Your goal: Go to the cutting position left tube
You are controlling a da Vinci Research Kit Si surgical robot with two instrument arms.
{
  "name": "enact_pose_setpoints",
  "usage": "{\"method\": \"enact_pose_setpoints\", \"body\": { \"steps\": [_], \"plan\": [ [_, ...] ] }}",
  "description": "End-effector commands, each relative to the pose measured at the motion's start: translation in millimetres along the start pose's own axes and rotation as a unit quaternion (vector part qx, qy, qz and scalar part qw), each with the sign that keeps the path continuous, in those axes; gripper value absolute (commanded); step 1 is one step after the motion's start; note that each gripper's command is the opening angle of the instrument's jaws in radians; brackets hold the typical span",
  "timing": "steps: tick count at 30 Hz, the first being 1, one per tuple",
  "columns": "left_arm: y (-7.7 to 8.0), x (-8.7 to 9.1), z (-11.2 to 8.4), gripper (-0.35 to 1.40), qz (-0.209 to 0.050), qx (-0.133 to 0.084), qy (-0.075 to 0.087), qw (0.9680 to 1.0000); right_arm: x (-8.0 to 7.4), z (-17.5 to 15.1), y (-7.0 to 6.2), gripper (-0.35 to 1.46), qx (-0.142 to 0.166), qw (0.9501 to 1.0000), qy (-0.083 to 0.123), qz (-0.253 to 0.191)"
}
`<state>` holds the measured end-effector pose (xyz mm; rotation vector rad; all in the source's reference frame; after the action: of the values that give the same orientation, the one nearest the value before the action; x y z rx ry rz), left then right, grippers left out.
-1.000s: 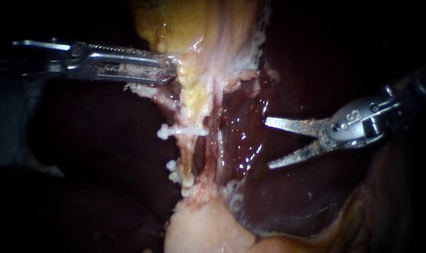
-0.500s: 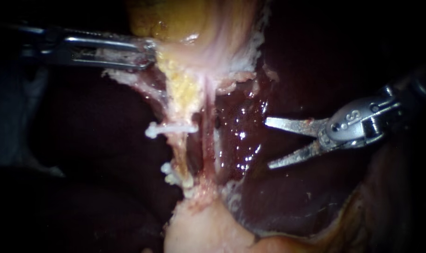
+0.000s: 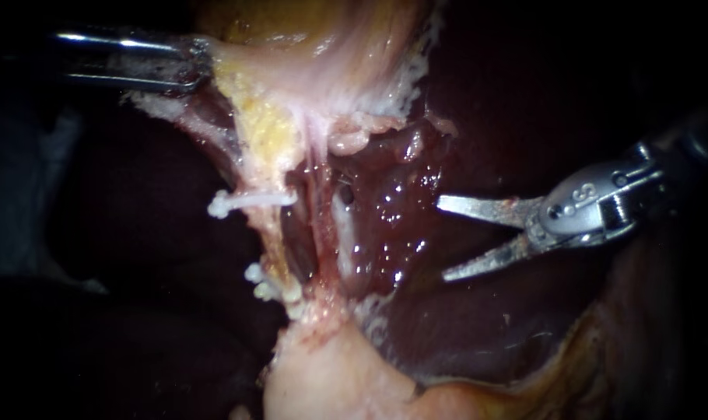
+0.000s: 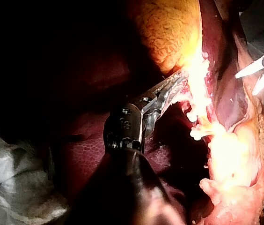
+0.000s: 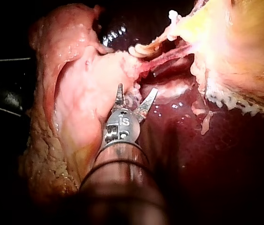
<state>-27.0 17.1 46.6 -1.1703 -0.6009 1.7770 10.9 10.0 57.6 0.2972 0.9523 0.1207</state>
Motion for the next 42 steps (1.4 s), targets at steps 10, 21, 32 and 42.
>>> {"method": "enact_pose_setpoints", "body": {
  "steps": [10, 21, 32, 42],
  "plan": [
    [0.2, -0.1, -0.3, -0.35, 0.000, 0.001, 0.000, 1.0000, 1.7, 6.5, -2.1, 1.45, 0.055, 0.9952, 0.033, 0.073],
    [0.6, -0.1, -0.3, -0.35, -0.001, 0.002, 0.000, 1.0000, 2.3, 12.2, -1.4, 1.45, 0.100, 0.9836, 0.056, 0.139],
    [0.7, -0.1, -0.4, -0.35, -0.001, 0.002, 0.000, 1.0000, 0.4, 14.5, 1.1, 1.45, 0.123, 0.9761, 0.060, 0.169],
    [0.7, -0.2, -0.4, -0.35, -0.001, 0.002, 0.001, 1.0000, -0.1, 15.8, 1.7, 1.45, 0.144, 0.9694, 0.078, 0.183]
  ]
}}
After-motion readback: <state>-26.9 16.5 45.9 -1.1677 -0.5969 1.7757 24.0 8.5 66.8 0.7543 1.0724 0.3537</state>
